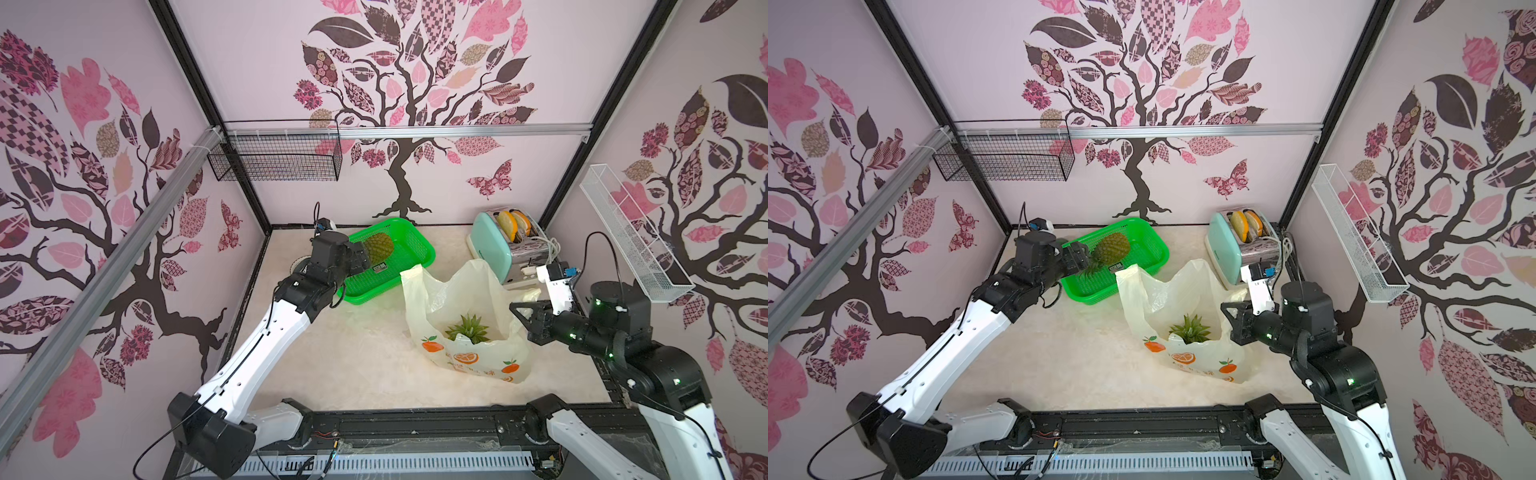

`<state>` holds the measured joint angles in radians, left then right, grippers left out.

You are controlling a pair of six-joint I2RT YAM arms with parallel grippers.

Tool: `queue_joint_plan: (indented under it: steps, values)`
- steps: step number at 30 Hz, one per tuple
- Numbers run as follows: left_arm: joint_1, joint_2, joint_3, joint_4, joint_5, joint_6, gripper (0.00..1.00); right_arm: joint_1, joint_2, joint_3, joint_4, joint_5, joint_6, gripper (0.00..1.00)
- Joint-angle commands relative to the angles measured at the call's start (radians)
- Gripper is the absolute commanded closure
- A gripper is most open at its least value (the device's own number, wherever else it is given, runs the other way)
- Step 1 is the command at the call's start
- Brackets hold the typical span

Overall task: Place the pineapple into a plastic bag & tie a knot
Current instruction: Pick up the pineapple from the basket.

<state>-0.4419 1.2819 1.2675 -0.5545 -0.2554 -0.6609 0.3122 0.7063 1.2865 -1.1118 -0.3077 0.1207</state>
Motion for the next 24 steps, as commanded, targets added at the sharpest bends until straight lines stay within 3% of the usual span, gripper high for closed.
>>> queue_joint_plan:
  steps: [1, 6, 10, 18, 24]
  values:
    - [0.043, 0.07, -0.008, 0.033, 0.043, -0.212, 0.15, 0.005, -0.009, 0.005, 0.003, -0.004, -0.008, 1.0]
    - [0.074, 0.202, 0.023, 0.082, 0.036, -0.456, 0.12, 0.005, -0.013, 0.009, -0.003, 0.006, -0.008, 1.0]
    - [0.077, 0.305, 0.073, 0.057, 0.024, -0.653, 0.02, 0.005, -0.016, 0.01, -0.007, 0.017, -0.005, 1.0]
    - [0.09, 0.446, 0.081, 0.09, 0.02, -1.016, 0.02, 0.004, -0.023, -0.002, -0.002, 0.026, 0.013, 1.0]
    - [0.101, 0.541, 0.119, 0.142, 0.021, -1.163, 0.02, 0.005, -0.024, -0.005, -0.008, 0.032, 0.014, 1.0]
